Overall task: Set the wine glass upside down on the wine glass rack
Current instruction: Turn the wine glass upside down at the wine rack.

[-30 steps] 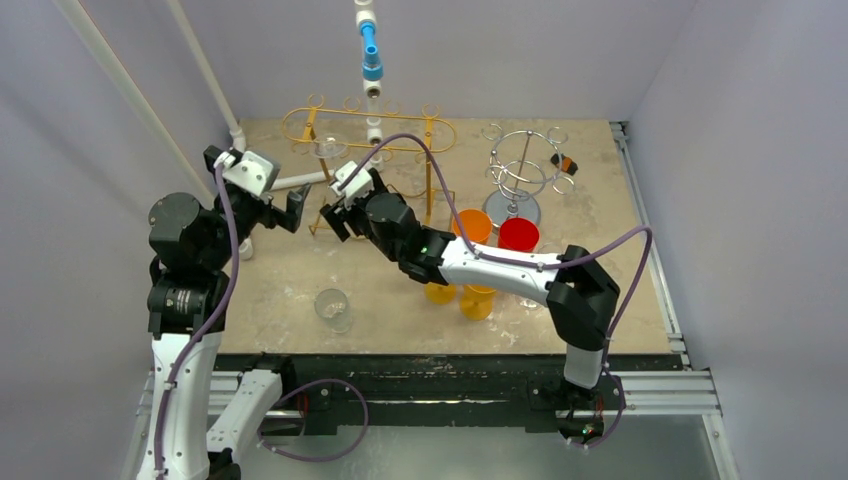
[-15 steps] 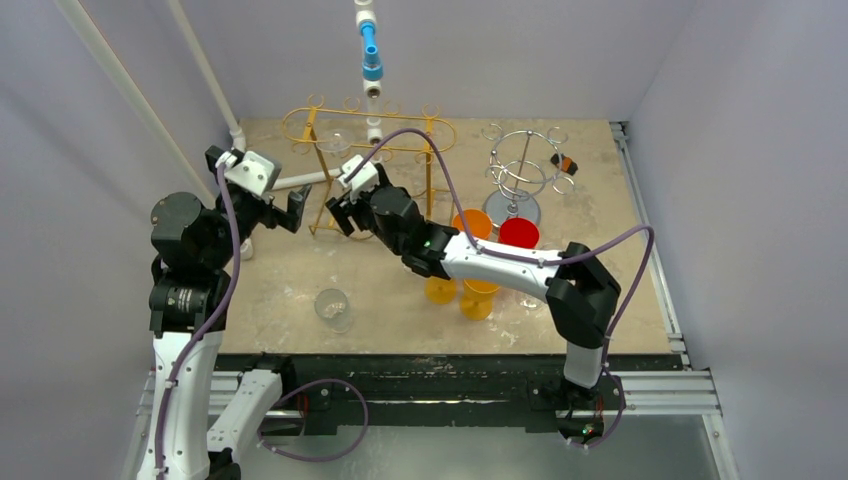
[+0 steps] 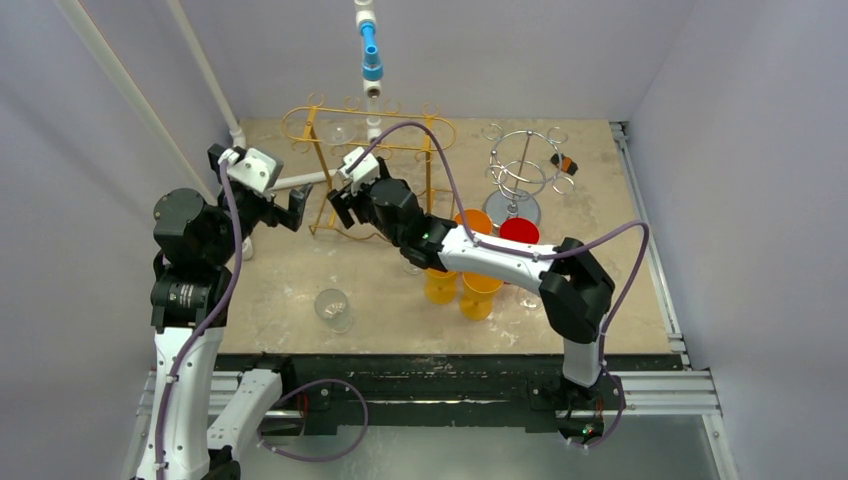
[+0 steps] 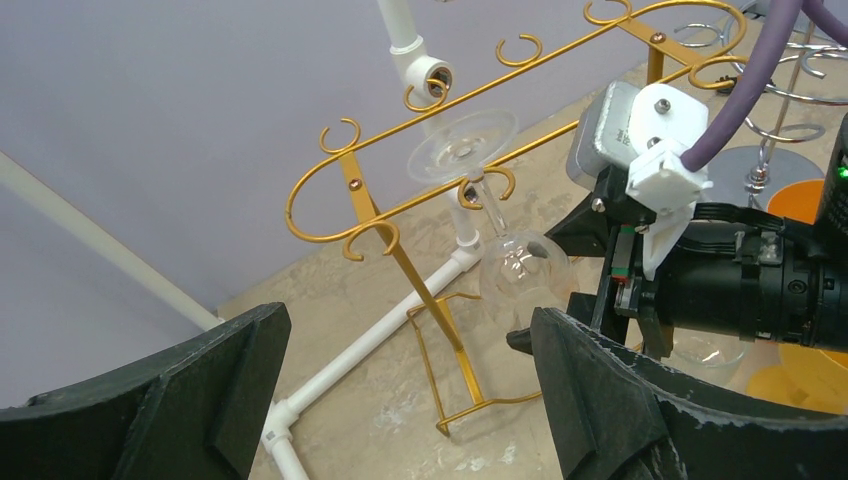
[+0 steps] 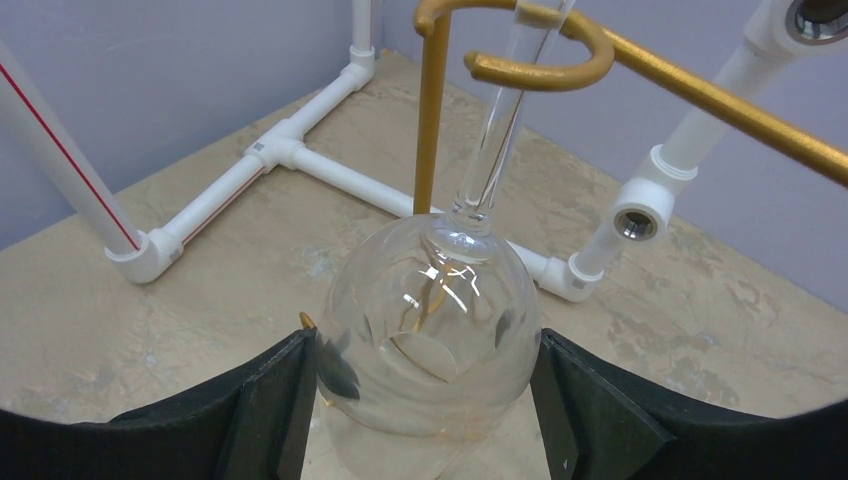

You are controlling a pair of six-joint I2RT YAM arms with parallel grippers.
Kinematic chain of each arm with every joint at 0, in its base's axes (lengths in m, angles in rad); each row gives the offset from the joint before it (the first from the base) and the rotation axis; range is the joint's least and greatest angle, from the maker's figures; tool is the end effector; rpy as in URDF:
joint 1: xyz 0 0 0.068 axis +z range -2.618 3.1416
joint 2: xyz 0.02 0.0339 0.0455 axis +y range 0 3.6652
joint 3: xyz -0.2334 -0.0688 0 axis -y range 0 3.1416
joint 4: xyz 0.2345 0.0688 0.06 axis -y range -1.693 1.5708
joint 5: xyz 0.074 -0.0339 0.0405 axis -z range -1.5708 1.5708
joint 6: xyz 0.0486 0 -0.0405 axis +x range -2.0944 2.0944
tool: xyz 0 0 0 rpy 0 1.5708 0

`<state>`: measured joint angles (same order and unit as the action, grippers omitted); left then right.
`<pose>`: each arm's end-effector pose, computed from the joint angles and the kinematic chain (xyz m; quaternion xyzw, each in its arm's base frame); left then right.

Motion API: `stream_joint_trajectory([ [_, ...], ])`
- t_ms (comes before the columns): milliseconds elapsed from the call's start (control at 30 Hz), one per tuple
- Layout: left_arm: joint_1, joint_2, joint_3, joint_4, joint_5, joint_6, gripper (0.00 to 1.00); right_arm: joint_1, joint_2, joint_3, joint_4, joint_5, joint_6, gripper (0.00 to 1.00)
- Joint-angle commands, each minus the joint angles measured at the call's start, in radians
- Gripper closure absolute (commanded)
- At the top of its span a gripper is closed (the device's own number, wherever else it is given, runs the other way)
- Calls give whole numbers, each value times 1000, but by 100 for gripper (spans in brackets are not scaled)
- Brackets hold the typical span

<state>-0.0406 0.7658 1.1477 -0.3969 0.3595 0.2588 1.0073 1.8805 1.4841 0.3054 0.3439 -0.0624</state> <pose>0.1657 -0.0238 0.4166 0.2286 0.6744 -0.0514 0.7002 0.2542 0.3716 0.2897 -0.2716 0.6848 0.1898 0.6490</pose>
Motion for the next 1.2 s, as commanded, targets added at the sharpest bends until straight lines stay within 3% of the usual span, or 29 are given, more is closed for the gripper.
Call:
stream_joint_trajectory([
  [0,-1,0,13,43,1,14,0,-3,0,41,50,-19,18,70],
  [100,-1,0,10,45,2,16,0,-3,2,27,55,-19,30,55],
  [467,-1,-5,-3,52,6,11,0,-2,-13,-8,69,-4,39,19],
  [733,-1,-10,-2,50,4,11,0,-2,-33,-36,75,-4,41,8],
  [1167,-1,-10,-3,43,2,8,0,0,-147,-96,12,33,53,2],
])
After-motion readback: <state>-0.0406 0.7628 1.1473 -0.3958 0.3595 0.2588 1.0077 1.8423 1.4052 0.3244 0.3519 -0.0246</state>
